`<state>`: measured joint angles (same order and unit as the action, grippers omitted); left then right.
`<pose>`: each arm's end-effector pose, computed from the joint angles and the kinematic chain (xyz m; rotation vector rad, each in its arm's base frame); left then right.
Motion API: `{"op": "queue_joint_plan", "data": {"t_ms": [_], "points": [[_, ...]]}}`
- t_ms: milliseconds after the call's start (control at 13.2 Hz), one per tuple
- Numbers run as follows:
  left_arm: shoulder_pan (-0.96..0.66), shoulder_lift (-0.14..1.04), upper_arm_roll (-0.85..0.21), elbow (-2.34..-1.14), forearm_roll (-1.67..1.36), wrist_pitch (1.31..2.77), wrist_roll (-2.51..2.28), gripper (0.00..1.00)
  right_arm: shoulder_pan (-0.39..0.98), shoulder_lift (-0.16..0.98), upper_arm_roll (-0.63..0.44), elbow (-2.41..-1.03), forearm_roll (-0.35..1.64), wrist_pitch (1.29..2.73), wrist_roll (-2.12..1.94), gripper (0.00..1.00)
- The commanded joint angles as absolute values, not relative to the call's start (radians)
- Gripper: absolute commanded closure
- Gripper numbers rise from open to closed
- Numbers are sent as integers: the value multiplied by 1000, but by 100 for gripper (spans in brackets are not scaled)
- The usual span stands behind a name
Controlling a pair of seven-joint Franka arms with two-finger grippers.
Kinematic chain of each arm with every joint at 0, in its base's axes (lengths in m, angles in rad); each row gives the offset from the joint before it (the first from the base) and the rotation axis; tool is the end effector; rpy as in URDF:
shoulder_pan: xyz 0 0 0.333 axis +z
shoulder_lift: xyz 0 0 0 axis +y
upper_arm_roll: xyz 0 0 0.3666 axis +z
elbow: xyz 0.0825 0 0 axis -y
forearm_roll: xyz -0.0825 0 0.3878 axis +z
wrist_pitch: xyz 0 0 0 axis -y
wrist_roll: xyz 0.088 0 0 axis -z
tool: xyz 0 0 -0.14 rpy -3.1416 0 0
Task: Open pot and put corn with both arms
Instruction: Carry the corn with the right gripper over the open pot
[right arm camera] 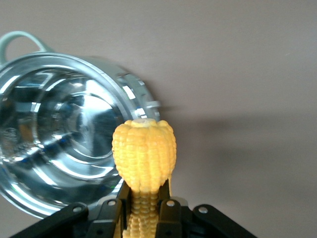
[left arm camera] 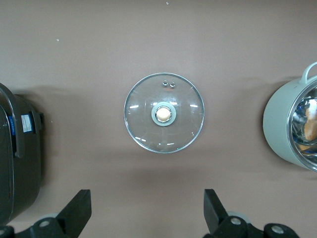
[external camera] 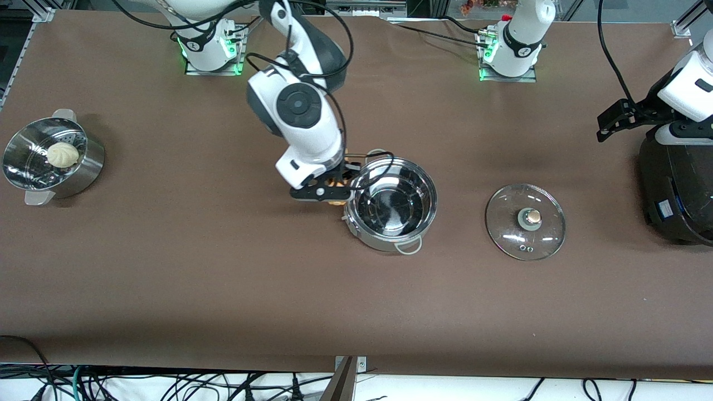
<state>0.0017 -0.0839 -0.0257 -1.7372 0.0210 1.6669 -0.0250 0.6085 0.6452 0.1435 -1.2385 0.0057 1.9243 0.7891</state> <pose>0.5346 -0.0106 0.6167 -3.1188 0.0012 -0.0220 0.5838 0.5083 0.4027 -3.0417 0.1057 0.0453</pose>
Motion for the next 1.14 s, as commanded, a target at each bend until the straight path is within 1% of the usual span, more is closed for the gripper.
{"op": "queue_joint_plan", "data": {"t_ms": [0,152,455,1062], "points": [[9,-91,-25,-1743,-5,1660,-2,0,667,738,137,-1125,15,1965,885,78],[9,-91,-25,-1743,-5,1660,-2,0,686,764,137,-1100,15,1999,896,78],[9,-92,-25,-1743,-3,1658,-3,0,703,785,137,-1098,15,2100,902,78],[9,-92,-25,-1743,-3,1651,-5,0,713,828,138,-1098,17,2226,942,76]]}}
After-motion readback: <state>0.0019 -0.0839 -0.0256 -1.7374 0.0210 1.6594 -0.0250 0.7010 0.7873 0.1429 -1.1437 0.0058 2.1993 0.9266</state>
